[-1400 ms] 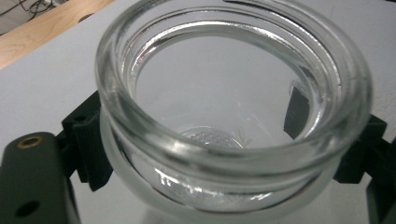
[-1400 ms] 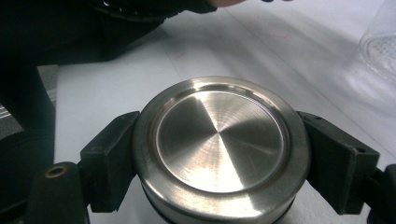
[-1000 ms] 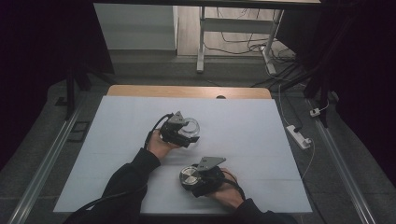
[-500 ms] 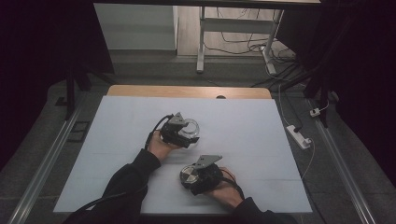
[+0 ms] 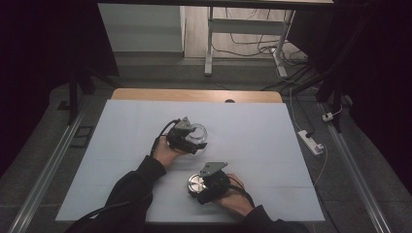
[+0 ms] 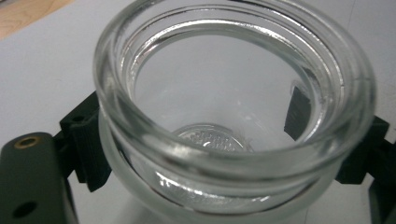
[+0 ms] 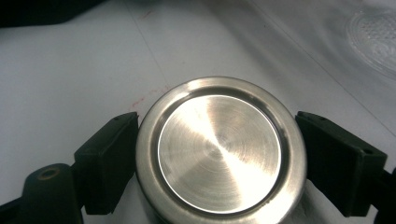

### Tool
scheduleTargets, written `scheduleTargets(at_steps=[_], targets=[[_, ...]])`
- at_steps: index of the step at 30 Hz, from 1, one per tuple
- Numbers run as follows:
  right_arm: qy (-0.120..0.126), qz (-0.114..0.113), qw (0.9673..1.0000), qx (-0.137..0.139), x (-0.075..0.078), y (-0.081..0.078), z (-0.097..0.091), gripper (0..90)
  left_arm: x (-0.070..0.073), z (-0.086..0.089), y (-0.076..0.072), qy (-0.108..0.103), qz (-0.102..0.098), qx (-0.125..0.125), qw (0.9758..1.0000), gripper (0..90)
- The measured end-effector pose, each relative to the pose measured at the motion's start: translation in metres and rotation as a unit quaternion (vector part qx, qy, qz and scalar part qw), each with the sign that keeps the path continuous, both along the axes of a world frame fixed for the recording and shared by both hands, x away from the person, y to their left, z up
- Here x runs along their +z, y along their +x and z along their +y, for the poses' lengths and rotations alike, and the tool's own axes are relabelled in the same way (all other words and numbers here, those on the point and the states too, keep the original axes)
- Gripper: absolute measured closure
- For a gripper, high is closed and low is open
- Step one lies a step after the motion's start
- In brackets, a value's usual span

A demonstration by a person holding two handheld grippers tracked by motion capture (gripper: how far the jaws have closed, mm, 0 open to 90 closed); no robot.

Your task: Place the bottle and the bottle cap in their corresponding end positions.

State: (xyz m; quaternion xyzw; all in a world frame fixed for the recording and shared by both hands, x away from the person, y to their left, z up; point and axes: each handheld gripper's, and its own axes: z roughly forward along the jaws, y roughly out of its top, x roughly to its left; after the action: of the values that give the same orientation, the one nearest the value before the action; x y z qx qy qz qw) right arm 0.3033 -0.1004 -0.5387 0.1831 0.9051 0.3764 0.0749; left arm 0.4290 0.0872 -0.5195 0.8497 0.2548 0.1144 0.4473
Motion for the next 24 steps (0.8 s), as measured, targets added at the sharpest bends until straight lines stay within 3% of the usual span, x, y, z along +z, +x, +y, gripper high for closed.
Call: scheduleTargets(at_steps=[13, 18, 24], targets=[[0.037, 0.001, 0.9992, -0.012, 0.012, 0.0, -0.007, 7.9, 0.01, 0.002, -0.003, 0.0, 0.014, 0.002, 0.9999, 5.3], [0.065, 0.022, 0.9975, -0.017, 0.019, -0.001, -0.01, 5.5, 0.011, 0.007, -0.005, -0.017, 0.036, -0.001, 0.9992, 2.6], [0.075, 0.021, 0.9969, -0.014, 0.025, -0.004, -0.014, 4.2, 0.015, 0.013, -0.009, -0.034, 0.048, 0.007, 0.9983, 0.3]])
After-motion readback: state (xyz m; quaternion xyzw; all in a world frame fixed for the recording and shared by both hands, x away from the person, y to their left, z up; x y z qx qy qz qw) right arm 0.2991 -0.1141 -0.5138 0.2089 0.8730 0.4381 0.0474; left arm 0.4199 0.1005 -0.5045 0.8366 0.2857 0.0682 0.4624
